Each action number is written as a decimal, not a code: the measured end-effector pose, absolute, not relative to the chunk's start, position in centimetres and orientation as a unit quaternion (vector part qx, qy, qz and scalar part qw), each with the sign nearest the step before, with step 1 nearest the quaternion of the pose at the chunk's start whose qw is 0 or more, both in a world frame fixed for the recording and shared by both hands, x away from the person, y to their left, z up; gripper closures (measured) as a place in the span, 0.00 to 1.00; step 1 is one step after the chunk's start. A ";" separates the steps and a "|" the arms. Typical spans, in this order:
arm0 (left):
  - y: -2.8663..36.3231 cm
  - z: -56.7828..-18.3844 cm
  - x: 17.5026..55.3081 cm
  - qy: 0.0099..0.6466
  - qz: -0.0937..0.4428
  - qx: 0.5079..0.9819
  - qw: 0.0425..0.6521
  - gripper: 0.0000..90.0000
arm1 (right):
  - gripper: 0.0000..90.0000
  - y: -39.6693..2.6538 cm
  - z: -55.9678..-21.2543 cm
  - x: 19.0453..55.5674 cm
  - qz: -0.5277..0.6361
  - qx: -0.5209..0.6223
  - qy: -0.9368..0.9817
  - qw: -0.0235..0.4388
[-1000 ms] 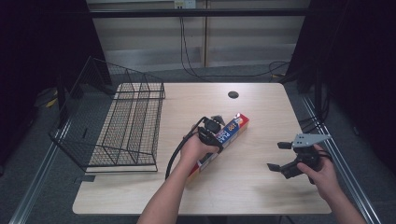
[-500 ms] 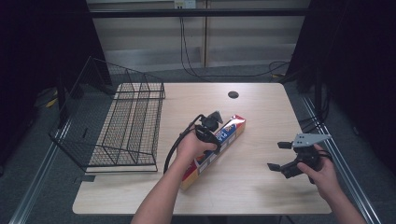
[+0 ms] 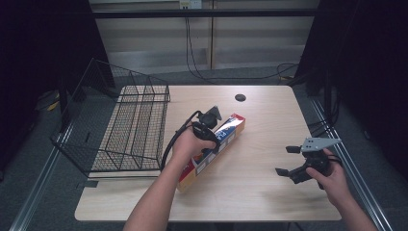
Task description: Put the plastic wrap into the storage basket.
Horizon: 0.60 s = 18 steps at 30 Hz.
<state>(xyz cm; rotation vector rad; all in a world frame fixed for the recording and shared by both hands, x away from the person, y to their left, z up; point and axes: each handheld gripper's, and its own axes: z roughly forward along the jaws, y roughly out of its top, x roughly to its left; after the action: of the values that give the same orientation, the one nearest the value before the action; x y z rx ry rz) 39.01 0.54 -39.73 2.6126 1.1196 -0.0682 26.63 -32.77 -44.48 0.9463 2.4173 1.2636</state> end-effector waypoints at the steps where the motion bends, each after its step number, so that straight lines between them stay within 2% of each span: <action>1: 0.7 -39.5 39.0 0.391 -0.022 0.908 0.150 0.48 | 0.03 -32.8 -44.5 26.6 0.434 0.324 0.831 0.126; 18: 2.4 -36.3 39.5 0.414 -0.022 0.895 0.162 0.48 | 0.03 -32.8 -44.4 26.7 0.437 0.324 0.830 0.126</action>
<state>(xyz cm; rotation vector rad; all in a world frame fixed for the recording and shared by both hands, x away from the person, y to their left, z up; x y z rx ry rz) 39.50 2.39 -36.34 2.5544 1.1828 -0.0619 26.68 -32.79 -44.42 0.9423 2.4163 1.2719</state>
